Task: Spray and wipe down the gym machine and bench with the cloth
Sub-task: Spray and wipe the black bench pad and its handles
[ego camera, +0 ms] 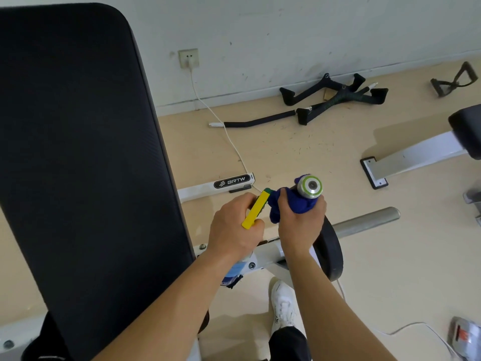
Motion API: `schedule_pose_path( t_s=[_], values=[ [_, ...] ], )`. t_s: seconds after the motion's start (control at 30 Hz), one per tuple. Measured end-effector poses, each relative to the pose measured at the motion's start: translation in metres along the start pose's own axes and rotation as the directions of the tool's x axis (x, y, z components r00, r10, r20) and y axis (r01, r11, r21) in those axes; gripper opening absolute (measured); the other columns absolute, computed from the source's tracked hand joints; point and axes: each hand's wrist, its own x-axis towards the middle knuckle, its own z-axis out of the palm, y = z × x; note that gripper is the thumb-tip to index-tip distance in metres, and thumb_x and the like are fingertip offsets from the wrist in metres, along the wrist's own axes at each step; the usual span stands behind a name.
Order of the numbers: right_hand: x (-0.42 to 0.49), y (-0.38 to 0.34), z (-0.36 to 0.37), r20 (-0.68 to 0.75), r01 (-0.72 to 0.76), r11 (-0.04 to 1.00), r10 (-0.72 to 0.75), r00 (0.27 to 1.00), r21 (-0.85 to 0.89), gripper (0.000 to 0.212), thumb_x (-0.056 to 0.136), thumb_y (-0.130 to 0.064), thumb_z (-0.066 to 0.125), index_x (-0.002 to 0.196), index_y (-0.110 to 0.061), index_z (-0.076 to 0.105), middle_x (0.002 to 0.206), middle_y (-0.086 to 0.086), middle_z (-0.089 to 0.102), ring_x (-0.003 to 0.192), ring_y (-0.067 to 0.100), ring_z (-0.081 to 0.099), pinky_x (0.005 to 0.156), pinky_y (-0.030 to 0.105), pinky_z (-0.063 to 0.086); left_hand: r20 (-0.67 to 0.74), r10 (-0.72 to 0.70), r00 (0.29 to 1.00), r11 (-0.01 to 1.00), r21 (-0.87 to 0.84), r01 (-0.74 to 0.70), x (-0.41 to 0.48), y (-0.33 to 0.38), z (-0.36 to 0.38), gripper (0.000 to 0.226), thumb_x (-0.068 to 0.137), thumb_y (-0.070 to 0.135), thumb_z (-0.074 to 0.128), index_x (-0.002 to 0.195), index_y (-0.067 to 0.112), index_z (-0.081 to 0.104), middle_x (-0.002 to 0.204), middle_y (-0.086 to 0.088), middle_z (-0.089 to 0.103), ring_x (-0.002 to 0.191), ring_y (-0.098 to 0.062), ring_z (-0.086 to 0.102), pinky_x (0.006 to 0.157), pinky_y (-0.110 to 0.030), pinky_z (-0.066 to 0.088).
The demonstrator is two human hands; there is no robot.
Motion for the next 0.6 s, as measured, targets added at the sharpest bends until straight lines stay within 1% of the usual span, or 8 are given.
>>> schedule_pose_path(
  t_s=[0.1,0.23,0.3,0.37,0.43,0.47,0.53,0.6],
  values=[
    [0.002,0.021,0.0,0.075,0.001,0.991,0.009,0.997,-0.136,0.049,0.069,-0.062,0.071,0.101,-0.03,0.054,0.099,-0.004,0.058,0.091,0.018,0.06,0.077,0.041,0.054,-0.015,-0.023,1.0,1.0,0.005,0.023,0.001,-0.005,0.001,0.014,0.077,0.012,0.054,0.082,0.024,0.059,0.071,0.0,0.059,0.067,-0.029,0.055,0.063,-0.048,0.052],
    [0.01,0.032,-0.021,0.239,0.115,0.946,-0.041,0.97,-0.303,0.029,0.079,-0.04,0.075,0.094,-0.024,0.055,0.096,-0.001,0.051,0.091,0.026,0.058,0.074,0.033,0.046,-0.012,-0.017,1.0,1.0,-0.024,0.017,-0.001,-0.004,0.0,0.011,0.079,0.013,0.055,0.082,0.023,0.058,0.071,0.0,0.058,0.066,-0.028,0.054,0.063,-0.048,0.052],
    [0.016,0.021,-0.041,0.252,0.068,0.985,-0.026,0.967,-0.159,0.041,0.082,-0.023,0.076,0.118,-0.023,0.056,0.109,-0.003,0.054,0.099,0.019,0.06,0.08,0.029,0.049,-0.017,-0.017,1.0,0.999,-0.048,0.016,-0.001,-0.004,-0.001,0.008,0.079,0.017,0.054,0.083,0.023,0.058,0.071,-0.001,0.059,0.067,-0.029,0.055,0.063,-0.049,0.052],
    [0.026,0.003,-0.063,0.233,-0.05,0.994,0.027,0.972,0.093,0.073,0.084,-0.01,0.076,0.144,-0.027,0.04,0.117,-0.006,0.054,0.098,0.005,0.063,0.079,0.016,0.049,-0.024,-0.023,0.999,0.996,-0.085,0.021,-0.001,-0.005,-0.002,0.007,0.081,0.017,0.056,0.084,0.023,0.059,0.072,-0.002,0.06,0.067,-0.029,0.056,0.064,-0.047,0.053],
    [0.044,-0.015,-0.076,0.272,-0.062,0.961,-0.014,0.962,0.269,0.066,0.086,-0.005,0.075,0.142,-0.023,0.043,0.114,-0.006,0.056,0.089,-0.002,0.065,0.073,0.014,0.051,-0.034,-0.022,0.999,0.994,-0.112,0.018,0.0,-0.003,-0.003,0.008,0.083,0.015,0.058,0.085,0.023,0.06,0.073,-0.002,0.06,0.067,-0.028,0.056,0.063,-0.045,0.054],
    [0.055,-0.021,-0.075,0.35,-0.087,0.939,-0.037,0.936,0.333,0.049,0.089,-0.009,0.072,0.133,-0.018,0.052,0.113,-0.002,0.06,0.09,0.002,0.066,0.075,0.019,0.052,-0.041,-0.025,0.999,0.993,-0.118,0.02,0.001,-0.002,-0.004,0.009,0.084,0.014,0.059,0.085,0.023,0.06,0.073,-0.002,0.061,0.067,-0.027,0.057,0.063,-0.044,0.054],
    [0.073,-0.029,-0.063,0.591,-0.35,0.836,0.039,0.806,0.422,0.028,0.096,-0.031,0.058,0.113,-0.011,0.068,0.108,0.011,0.066,0.093,0.019,0.065,0.08,0.033,0.05,-0.047,-0.035,0.998,0.992,-0.125,0.029,0.002,0.0,-0.004,0.009,0.084,0.013,0.059,0.085,0.022,0.061,0.073,-0.003,0.061,0.067,-0.027,0.057,0.063,-0.044,0.053],
    [0.078,-0.029,-0.045,0.768,-0.553,0.765,0.123,0.629,0.33,0.054,0.1,-0.047,0.039,0.096,-0.006,0.073,0.092,0.018,0.067,0.08,0.027,0.063,0.071,0.033,0.049,-0.055,-0.062,0.997,0.991,-0.125,0.054,0.003,-0.002,-0.001,0.008,0.081,0.015,0.056,0.084,0.021,0.06,0.073,-0.003,0.06,0.067,-0.028,0.056,0.062,-0.048,0.052]
  ],
)
